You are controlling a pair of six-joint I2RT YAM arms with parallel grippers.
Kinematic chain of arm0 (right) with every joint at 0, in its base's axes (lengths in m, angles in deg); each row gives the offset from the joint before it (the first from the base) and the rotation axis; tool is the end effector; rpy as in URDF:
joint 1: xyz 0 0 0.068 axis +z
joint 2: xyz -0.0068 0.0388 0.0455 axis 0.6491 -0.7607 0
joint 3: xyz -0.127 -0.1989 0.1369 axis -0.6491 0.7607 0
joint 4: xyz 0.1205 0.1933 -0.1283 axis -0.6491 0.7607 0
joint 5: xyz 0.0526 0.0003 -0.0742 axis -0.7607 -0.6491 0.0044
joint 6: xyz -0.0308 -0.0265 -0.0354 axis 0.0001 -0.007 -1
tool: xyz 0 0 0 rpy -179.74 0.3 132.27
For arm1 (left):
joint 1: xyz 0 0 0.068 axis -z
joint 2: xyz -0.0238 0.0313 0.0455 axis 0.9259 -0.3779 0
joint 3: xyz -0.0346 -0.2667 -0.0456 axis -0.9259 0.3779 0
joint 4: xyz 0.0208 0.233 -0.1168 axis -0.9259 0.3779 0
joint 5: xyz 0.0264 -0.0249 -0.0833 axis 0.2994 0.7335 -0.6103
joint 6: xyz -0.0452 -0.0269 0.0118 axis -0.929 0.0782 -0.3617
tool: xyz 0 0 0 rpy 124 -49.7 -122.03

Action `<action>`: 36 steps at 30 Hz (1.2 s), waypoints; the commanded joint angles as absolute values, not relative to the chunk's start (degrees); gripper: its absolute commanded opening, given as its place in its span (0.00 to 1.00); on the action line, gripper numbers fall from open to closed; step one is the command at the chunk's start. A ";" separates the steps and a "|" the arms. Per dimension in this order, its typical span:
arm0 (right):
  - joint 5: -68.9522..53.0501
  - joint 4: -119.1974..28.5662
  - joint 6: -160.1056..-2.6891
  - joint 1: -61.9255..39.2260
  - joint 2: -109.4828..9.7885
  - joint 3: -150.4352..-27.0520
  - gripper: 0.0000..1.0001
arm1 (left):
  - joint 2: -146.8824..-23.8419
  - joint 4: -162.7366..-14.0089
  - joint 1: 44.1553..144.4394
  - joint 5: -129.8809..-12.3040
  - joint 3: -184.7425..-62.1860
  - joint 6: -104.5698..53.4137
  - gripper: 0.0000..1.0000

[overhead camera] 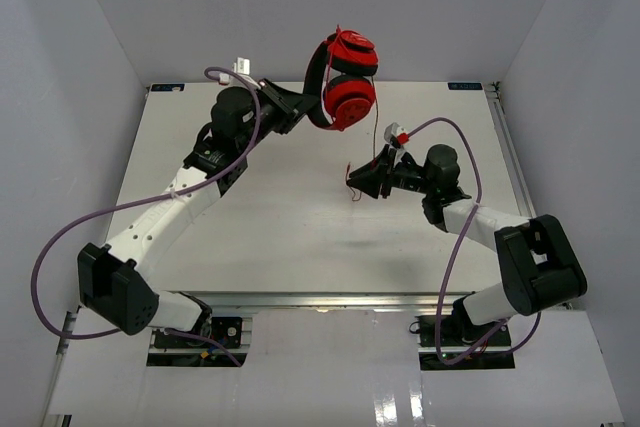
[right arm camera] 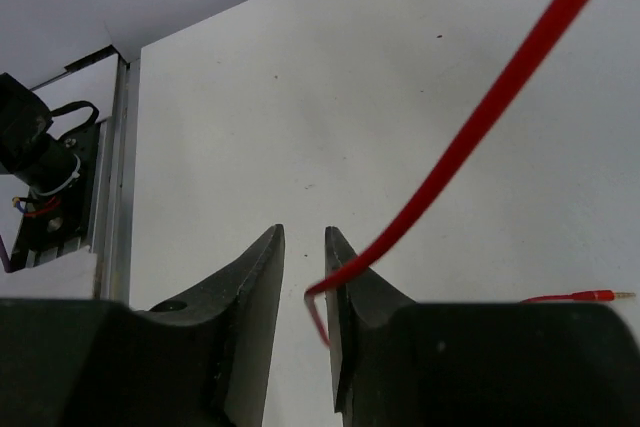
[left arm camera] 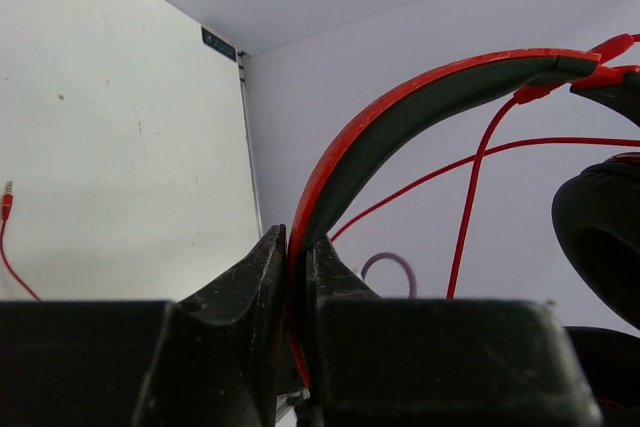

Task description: Wrap the headphones

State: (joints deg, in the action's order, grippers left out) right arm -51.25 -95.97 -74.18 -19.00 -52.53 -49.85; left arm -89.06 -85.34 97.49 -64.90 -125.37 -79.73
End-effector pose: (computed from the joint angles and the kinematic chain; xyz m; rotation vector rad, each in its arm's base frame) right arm 0.2677 0.1350 0.2428 -0.8385 1.4293 1.1478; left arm 0.2847 -0.1638 0.3996 -0.5420 1.7634 -1.2519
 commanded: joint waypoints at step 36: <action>22.65 -34.80 -157.65 5.57 -42.09 -76.98 0.08 | -105.43 -80.53 101.64 -48.19 -125.84 -20.88 0.00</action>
State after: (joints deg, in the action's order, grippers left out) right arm 13.74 -26.68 -149.71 5.76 -42.47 -79.51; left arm -112.15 -77.85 101.90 -38.64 -128.99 -28.20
